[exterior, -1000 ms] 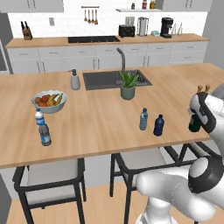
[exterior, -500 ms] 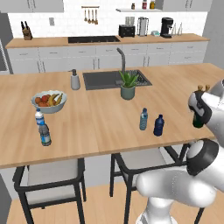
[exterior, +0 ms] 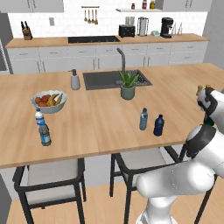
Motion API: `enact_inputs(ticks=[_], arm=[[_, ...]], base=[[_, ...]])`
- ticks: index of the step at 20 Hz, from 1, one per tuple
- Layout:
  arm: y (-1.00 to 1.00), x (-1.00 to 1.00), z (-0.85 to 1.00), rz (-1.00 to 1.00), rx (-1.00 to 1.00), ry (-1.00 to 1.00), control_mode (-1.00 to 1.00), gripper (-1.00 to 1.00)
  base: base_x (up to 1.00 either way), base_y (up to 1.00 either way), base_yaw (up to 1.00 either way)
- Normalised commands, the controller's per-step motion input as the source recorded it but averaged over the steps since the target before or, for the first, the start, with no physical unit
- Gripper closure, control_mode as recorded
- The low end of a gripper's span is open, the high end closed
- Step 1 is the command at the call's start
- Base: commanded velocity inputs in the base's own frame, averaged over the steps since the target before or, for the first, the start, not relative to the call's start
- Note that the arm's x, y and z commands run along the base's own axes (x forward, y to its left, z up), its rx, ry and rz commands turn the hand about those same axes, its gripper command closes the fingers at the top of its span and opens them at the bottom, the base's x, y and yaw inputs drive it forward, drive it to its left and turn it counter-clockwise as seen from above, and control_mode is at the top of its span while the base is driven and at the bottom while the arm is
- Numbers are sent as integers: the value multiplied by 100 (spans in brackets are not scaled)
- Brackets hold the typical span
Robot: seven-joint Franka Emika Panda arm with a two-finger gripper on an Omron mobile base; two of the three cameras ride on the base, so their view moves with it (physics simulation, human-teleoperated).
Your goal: Move the plastic bottles in the middle to the plastics group, and the glass bottles in the middle to the glass group.
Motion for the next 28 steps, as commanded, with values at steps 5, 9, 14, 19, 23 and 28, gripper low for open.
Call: enact_inputs(ticks=[5,9,14,19,23,28], arm=[[-30,8,-1,-1,0,-3,-100,100],[-9,10,0,-4,0,-9,-100,100],[-34,26,0,-11,0,-1,-100,100],[-36,27,0,-15,0,0,-100,100],[-5,14,-14,-7,0,-6,-100,100],[-6,1,-32,-2,4,-13,-100,100]], base=[[0,0,0],[0,0,0],[0,0,0],[0,0,0],[0,0,0],[0,0,0]])
